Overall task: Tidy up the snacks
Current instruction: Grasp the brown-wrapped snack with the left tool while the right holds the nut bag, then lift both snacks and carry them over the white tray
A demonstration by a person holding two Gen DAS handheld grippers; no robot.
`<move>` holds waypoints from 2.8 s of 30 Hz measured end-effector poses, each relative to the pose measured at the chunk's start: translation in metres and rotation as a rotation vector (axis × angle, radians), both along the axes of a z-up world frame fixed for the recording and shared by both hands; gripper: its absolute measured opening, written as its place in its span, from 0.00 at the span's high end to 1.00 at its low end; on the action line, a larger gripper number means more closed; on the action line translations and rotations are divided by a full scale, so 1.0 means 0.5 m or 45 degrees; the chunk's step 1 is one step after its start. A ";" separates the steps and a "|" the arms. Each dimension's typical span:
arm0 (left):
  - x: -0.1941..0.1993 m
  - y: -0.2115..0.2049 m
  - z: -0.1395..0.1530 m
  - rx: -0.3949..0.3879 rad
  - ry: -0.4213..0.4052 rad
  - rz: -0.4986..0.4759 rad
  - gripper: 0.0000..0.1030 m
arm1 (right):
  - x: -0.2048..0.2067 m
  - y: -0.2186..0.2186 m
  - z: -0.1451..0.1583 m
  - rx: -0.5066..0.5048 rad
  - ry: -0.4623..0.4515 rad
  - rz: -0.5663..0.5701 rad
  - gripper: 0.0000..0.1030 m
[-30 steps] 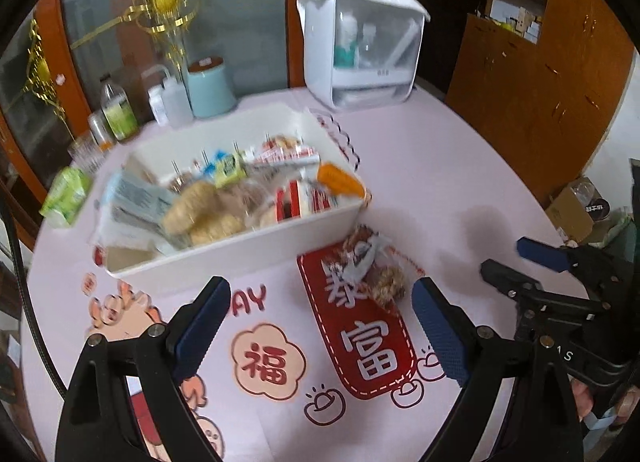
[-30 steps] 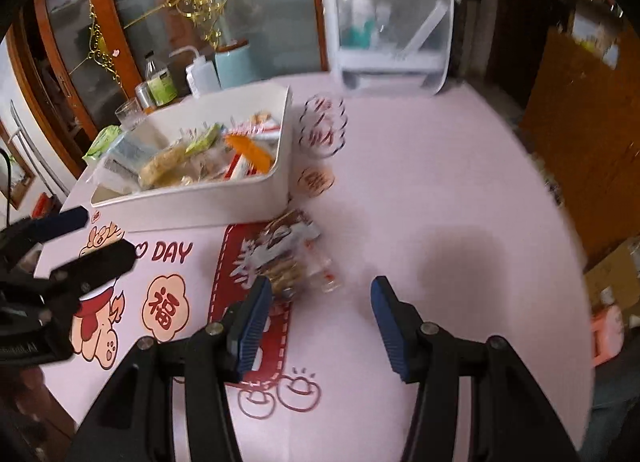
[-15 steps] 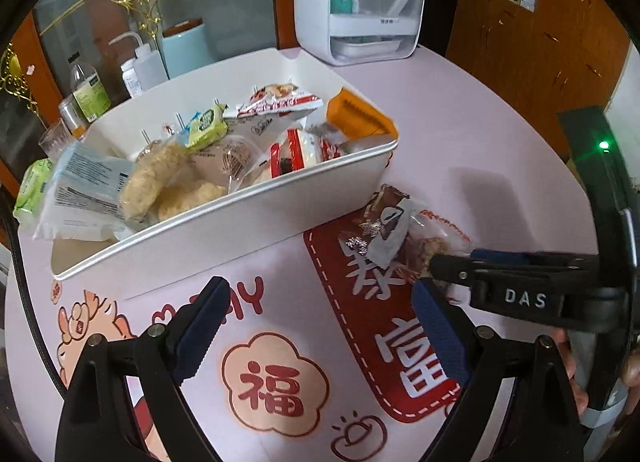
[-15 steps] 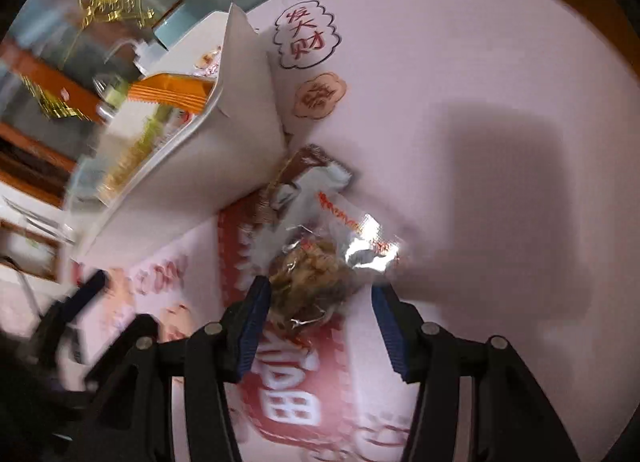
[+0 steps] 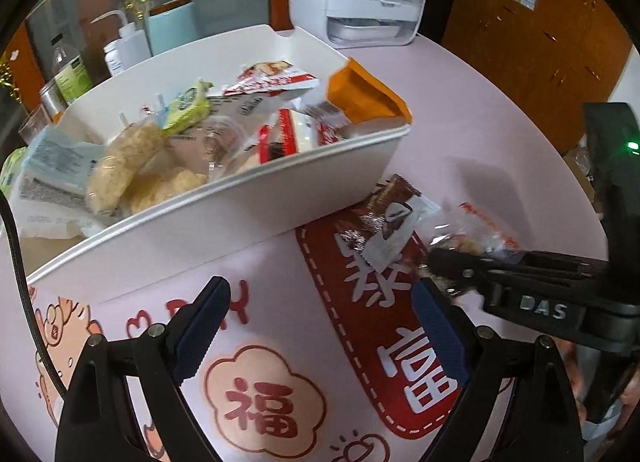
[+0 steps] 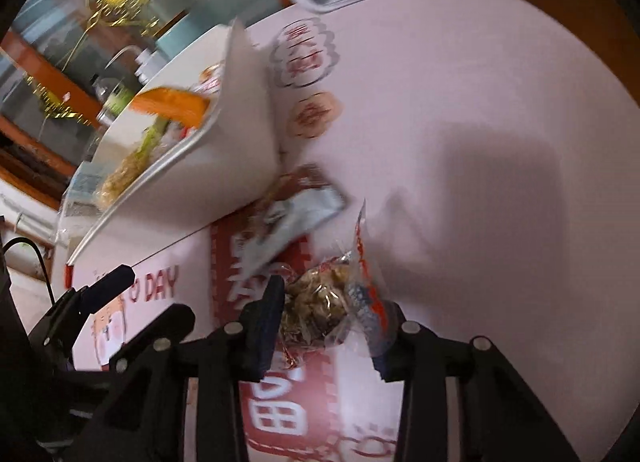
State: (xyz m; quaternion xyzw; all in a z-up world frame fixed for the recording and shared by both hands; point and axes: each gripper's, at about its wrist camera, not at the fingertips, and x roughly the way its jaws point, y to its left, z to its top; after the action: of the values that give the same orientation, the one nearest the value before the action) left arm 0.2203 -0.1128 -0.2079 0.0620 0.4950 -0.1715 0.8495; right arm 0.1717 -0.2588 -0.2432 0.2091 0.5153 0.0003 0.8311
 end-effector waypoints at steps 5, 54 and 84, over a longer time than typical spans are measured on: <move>0.018 -0.047 -0.016 -0.010 0.015 -0.033 0.11 | -0.043 -0.052 -0.001 -0.021 -0.001 -0.077 0.63; 0.020 -0.103 -0.008 -0.100 -0.125 0.105 0.76 | -0.189 0.000 0.005 -0.109 -0.139 -0.159 0.65; 0.059 0.210 0.413 -0.102 -0.481 0.296 0.76 | 0.110 0.217 0.430 -0.201 -0.661 0.228 0.66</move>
State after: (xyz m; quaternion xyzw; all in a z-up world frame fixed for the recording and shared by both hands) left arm 0.2500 -0.0079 -0.0014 0.0017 0.3236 -0.0774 0.9430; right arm 0.2267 -0.1501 -0.0282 0.0904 0.3002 0.0869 0.9456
